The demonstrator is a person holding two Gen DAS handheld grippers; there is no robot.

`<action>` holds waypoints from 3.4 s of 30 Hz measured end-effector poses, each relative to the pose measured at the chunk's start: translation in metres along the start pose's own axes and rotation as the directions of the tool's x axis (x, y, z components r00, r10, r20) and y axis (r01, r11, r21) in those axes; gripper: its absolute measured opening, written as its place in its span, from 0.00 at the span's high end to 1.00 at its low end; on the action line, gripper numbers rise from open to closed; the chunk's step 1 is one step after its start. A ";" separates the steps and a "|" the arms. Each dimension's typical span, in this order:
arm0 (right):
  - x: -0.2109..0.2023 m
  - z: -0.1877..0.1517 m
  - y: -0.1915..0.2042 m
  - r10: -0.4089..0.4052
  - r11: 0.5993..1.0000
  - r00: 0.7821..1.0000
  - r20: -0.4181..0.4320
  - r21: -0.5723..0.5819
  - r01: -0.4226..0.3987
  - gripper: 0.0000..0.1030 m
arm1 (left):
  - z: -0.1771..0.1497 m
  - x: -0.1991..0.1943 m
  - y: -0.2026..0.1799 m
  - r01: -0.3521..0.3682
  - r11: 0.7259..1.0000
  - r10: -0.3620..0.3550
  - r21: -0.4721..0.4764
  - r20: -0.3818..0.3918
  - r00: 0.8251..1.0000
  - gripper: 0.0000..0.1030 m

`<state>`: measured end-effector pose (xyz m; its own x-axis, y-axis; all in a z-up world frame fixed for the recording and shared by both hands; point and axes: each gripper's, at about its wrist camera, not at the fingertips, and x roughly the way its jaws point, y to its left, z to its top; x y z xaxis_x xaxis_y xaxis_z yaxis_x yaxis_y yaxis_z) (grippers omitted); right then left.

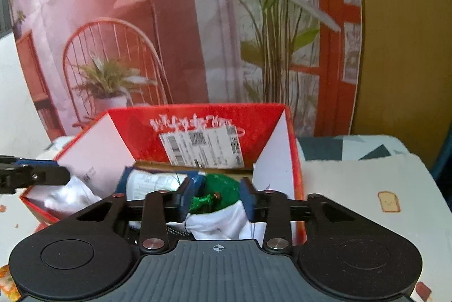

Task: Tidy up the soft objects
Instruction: 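Open both tools to drop the white cloth into the box, then move both tools down to the orange floral oven mitt, then close both tools on the orange floral oven mitt, then lift the oven mitt with both tools over the red box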

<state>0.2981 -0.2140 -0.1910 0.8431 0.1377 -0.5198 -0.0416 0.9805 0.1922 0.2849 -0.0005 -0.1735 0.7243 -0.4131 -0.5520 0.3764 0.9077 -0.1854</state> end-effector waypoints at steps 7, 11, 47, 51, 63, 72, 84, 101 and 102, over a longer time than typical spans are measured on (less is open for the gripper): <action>-0.044 -0.018 0.001 0.068 0.998 0.995 0.073 0.004 -0.068 0.62 | -0.028 -0.040 -0.005 -0.001 1.000 0.002 -0.021 0.032 0.999 0.50; -0.065 -0.035 0.006 0.089 0.996 0.992 0.090 0.025 -0.091 0.62 | -0.046 -0.045 -0.004 0.018 0.998 -0.019 -0.053 -0.012 1.000 0.50; -0.063 -0.153 0.039 0.136 0.990 0.979 -0.155 0.053 -0.129 0.57 | -0.155 -0.036 0.000 -0.010 0.977 -0.018 -0.212 -0.131 0.991 0.47; -0.066 -0.154 0.045 0.113 0.993 0.982 -0.150 -0.028 -0.119 0.58 | -0.152 -0.041 0.003 -0.025 0.969 -0.006 -0.247 -0.123 0.992 0.47; -0.066 -0.156 0.045 0.120 0.992 0.981 -0.152 -0.024 -0.125 0.60 | -0.149 -0.049 0.022 -0.087 0.938 0.054 -0.336 -0.107 0.993 0.47; -0.065 -0.154 0.043 0.129 0.991 0.979 -0.159 -0.002 -0.131 0.60 | -0.159 -0.037 0.017 -0.085 0.949 0.037 -0.305 -0.160 0.986 0.61; -0.073 -0.143 0.040 0.150 0.989 0.981 -0.125 0.010 -0.150 0.91 | -0.151 -0.054 0.004 -0.081 0.970 0.061 -0.227 -0.094 0.994 0.85; -0.108 -0.122 0.050 0.184 0.982 0.983 0.004 -0.038 -0.184 0.92 | -0.141 -0.093 -0.016 -0.076 0.979 0.085 -0.189 0.037 0.996 0.87; -0.110 -0.121 0.050 0.185 0.982 0.983 0.010 -0.040 -0.185 0.92 | -0.141 -0.095 -0.017 -0.076 0.979 0.086 -0.189 0.042 0.995 0.87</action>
<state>0.1381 -0.1633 -0.2249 0.8261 0.3153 -0.4670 -0.2180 0.9431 0.2511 0.1286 0.0341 -0.2323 0.7773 -0.3365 -0.5316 0.2042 0.9342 -0.2927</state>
